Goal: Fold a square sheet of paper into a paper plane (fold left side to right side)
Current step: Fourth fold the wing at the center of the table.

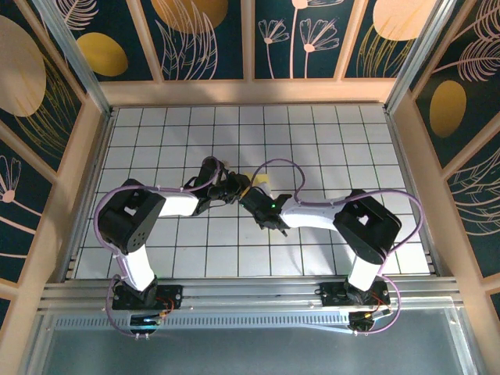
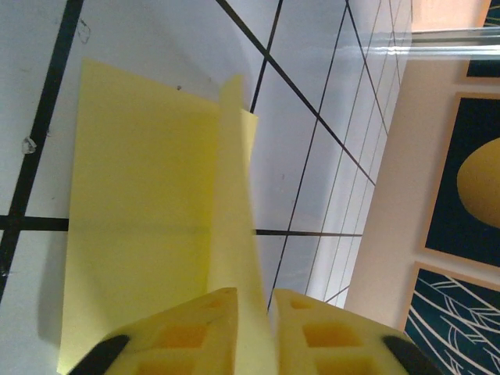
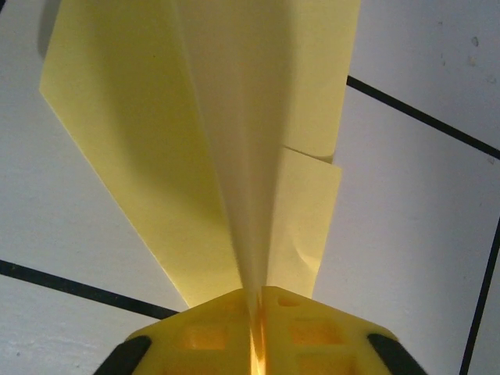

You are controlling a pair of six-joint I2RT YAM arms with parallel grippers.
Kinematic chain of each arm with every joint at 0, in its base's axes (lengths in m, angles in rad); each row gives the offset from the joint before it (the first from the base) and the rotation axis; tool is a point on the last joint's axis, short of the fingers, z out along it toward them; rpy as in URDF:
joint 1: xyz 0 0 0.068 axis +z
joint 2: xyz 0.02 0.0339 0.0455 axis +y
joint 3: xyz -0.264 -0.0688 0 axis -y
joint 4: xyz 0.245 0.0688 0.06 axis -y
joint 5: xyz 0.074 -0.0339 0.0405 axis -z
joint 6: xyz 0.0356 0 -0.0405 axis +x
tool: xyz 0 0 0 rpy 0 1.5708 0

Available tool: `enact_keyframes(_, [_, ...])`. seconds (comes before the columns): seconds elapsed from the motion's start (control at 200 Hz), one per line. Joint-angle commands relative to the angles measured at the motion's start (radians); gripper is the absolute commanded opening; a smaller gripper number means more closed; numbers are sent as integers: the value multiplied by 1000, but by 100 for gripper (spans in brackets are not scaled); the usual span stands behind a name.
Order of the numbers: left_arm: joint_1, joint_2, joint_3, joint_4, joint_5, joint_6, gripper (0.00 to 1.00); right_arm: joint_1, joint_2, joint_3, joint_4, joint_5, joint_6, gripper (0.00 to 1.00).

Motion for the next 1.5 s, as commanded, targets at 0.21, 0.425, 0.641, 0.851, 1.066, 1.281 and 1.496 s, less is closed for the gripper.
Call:
enact_keyframes(0.21, [120,-203,-72,-110,-5,66,39,5,11,7,11,-11,-5,8])
enact_keyframes(0.425, [216,-336,-117,-243,11,180,45,-41,-45,-5,40,-188,-29,7])
enact_keyframes(0.641, [215,-310,-79,-351,76,322,45,-153,-102,-52,97,-513,-51,7])
enact_keyframes(0.851, [195,-268,-104,-317,132,326,45,-246,-127,-119,172,-730,-47,7])
enact_keyframes(1.066, [133,-214,-78,-296,142,318,45,-283,-97,-150,211,-816,-48,6])
enact_keyframes(1.281, [92,-171,-48,-277,149,304,46,-309,-89,-179,259,-877,-39,6])
enact_keyframes(1.496, [43,-105,1,-271,148,294,47,-328,-75,-196,279,-911,-39,6])
